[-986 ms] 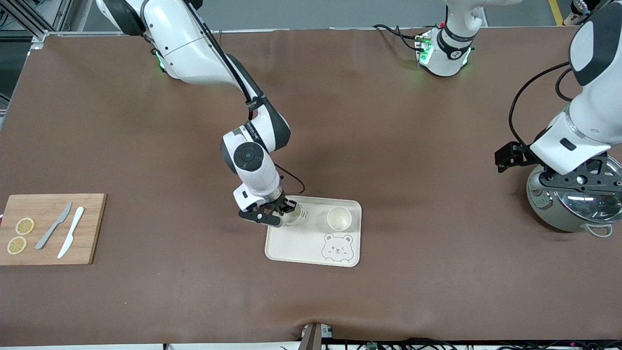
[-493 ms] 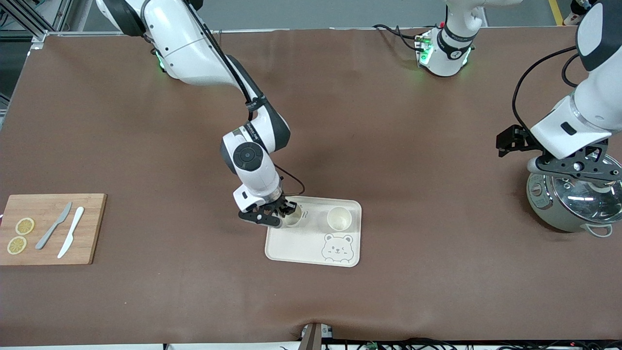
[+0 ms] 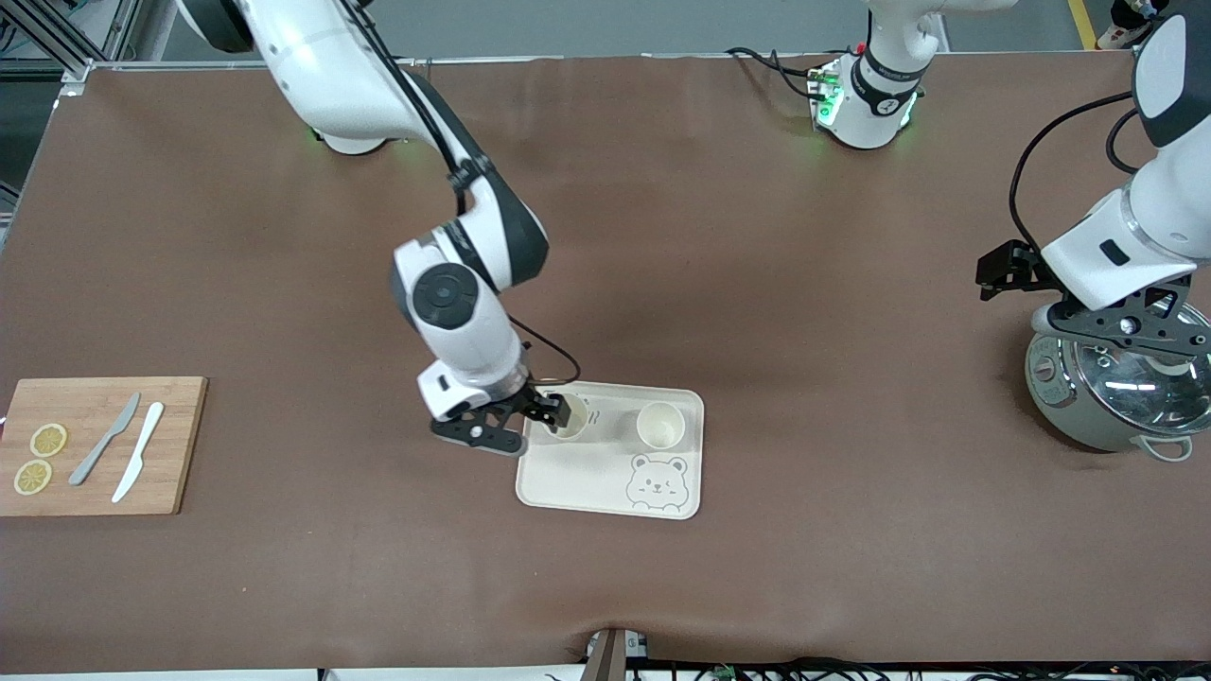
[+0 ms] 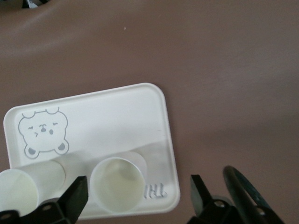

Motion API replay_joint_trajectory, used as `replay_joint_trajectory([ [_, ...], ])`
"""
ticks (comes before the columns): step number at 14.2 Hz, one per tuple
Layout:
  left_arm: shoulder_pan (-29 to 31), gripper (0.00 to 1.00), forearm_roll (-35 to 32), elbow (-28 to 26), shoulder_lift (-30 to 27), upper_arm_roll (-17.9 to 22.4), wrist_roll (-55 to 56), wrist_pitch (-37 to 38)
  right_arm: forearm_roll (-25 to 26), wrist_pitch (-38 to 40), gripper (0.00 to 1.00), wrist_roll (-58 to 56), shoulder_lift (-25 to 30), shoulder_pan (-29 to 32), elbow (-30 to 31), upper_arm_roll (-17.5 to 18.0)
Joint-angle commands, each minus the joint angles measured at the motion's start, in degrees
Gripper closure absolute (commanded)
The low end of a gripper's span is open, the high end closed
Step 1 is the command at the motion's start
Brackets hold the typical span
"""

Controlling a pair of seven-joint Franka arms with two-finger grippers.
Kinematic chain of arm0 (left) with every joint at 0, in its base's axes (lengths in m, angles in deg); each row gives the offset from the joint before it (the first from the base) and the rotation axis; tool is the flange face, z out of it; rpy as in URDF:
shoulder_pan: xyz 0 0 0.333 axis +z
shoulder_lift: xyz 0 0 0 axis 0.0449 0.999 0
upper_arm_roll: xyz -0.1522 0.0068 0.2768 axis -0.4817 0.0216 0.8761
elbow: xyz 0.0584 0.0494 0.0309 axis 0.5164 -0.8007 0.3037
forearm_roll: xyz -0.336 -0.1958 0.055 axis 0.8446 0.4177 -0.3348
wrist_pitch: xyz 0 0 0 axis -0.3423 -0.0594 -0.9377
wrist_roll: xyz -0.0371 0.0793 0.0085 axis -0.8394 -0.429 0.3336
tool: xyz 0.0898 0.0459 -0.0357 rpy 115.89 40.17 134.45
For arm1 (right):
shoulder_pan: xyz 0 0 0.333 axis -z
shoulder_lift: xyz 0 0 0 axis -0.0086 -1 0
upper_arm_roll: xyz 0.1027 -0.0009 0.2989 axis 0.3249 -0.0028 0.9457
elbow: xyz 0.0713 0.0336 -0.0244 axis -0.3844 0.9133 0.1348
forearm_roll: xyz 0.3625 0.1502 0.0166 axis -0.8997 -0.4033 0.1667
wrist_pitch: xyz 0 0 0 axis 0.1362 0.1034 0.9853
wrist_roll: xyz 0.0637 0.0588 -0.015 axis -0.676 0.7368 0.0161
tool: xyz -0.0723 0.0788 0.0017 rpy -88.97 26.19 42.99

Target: Place white IKEA cup upright on tray with both arms

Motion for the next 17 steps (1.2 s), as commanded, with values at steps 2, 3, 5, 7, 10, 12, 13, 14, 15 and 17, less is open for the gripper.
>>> replay_joint_trajectory([
  [2,-0.69,0.00,1.14,-0.95,-1.33,0.90,0.56,0.54,0.38,19.22,0.00,-11.14,12.16,7.43,0.92,1.06],
  [3,-0.77,0.00,1.14,-0.95,-1.33,0.90,0.91,0.54,0.38,22.84,0.00,-14.92,14.62,9.80,1.27,1.06],
  [5,-0.69,0.00,1.92,-0.95,-1.24,0.90,2.58,0.54,0.38,28.74,0.00,-21.78,19.63,14.37,3.20,1.06],
  [7,-0.42,0.00,3.77,-0.95,-1.16,0.99,2.76,0.54,0.55,29.20,0.00,-28.28,24.55,19.20,7.76,0.98],
  [10,-0.34,0.00,6.05,-0.95,-1.24,1.95,2.67,0.54,0.55,28.68,0.00,-39.98,27.03,28.25,11.55,0.98],
  [12,-0.42,0.00,6.59,-0.86,-0.98,2.31,2.76,0.10,0.55,28.07,0.00,-43.23,27.04,33.44,12.70,0.98],
  [13,-0.42,0.00,6.85,-0.77,-0.98,2.39,2.76,-0.34,0.55,26.67,0.00,-46.56,26.69,35.20,12.88,0.98],
  [14,-0.42,0.00,6.85,-0.77,-0.98,2.39,2.85,-0.95,0.55,24.65,0.00,-48.68,26.51,36.53,13.05,1.06],
  [15,-0.42,0.00,6.76,-0.77,-0.98,2.48,2.93,-1.39,0.47,23.85,0.00,-48.96,26.34,36.89,13.14,1.06],
  [17,-0.51,0.00,6.76,-0.68,-1.07,2.39,3.11,-1.57,0.47,23.75,0.00,-48.97,26.25,36.54,13.05,1.06],
])
